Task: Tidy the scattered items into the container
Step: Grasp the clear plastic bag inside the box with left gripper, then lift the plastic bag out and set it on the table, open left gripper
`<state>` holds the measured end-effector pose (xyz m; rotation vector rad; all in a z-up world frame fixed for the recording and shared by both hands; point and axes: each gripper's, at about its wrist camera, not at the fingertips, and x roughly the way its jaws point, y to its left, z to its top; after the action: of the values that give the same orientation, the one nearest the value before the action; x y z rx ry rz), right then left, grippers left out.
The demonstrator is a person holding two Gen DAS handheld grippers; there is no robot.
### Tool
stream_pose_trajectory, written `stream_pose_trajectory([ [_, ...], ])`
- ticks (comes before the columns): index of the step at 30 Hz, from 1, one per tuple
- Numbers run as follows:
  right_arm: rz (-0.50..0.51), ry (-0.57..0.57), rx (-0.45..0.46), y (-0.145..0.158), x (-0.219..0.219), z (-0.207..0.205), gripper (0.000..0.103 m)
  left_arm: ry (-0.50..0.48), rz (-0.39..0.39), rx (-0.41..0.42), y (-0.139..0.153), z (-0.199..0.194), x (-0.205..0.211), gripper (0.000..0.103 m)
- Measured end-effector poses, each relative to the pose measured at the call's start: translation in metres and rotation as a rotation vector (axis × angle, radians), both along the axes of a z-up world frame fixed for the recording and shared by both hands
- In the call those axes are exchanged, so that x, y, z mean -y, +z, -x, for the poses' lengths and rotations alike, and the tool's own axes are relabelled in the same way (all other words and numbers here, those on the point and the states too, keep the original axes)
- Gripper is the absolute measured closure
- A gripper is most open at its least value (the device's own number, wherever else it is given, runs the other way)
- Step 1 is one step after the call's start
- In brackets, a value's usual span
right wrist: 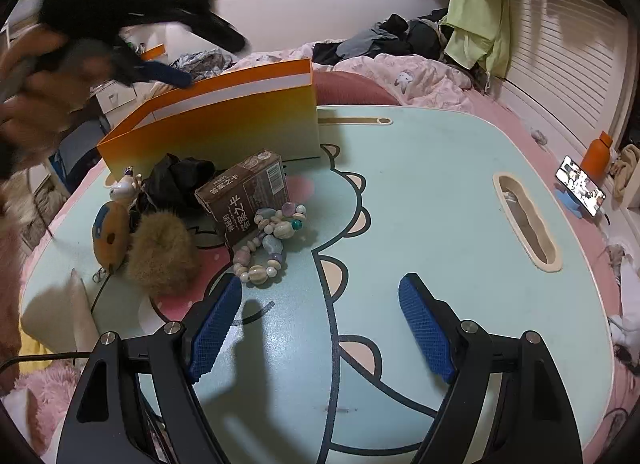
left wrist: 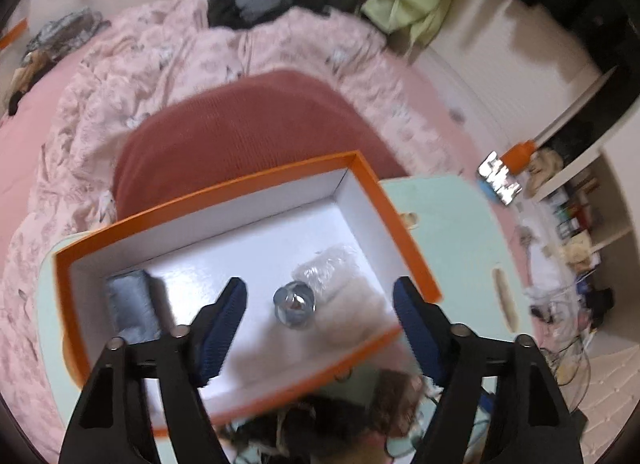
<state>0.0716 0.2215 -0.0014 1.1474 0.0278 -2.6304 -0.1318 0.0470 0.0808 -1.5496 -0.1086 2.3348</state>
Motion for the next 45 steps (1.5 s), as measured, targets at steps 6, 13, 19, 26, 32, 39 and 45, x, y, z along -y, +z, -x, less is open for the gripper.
stream_pose_trajectory([
  [6,0.000,0.002,0.000,0.001,-0.001,-0.001,0.022,-0.019,0.039,0.048,-0.028,0.011,-0.022,0.048],
  [13,0.001,0.002,0.000,0.001,-0.001,-0.001,0.022,-0.001,0.065,0.075,-0.051,0.026,-0.024,0.069],
  [19,0.000,0.001,0.000,0.001,-0.001,-0.002,0.022,0.021,0.005,0.021,-0.037,0.024,-0.013,0.070],
  [26,-0.004,0.002,0.000,0.001,-0.002,-0.002,0.022,0.028,-0.067,-0.137,0.026,-0.013,0.015,0.070],
  [32,-0.009,0.003,0.001,0.000,-0.001,-0.001,0.022,-0.078,-0.119,-0.200,0.049,-0.083,0.032,0.070],
  [39,-0.022,0.002,0.003,0.000,0.001,0.001,0.022,-0.198,-0.144,-0.090,0.007,-0.152,0.034,0.070],
  [45,-0.030,0.003,0.004,0.001,0.001,0.001,0.022,-0.221,-0.103,-0.079,-0.031,-0.191,0.041,0.070],
])
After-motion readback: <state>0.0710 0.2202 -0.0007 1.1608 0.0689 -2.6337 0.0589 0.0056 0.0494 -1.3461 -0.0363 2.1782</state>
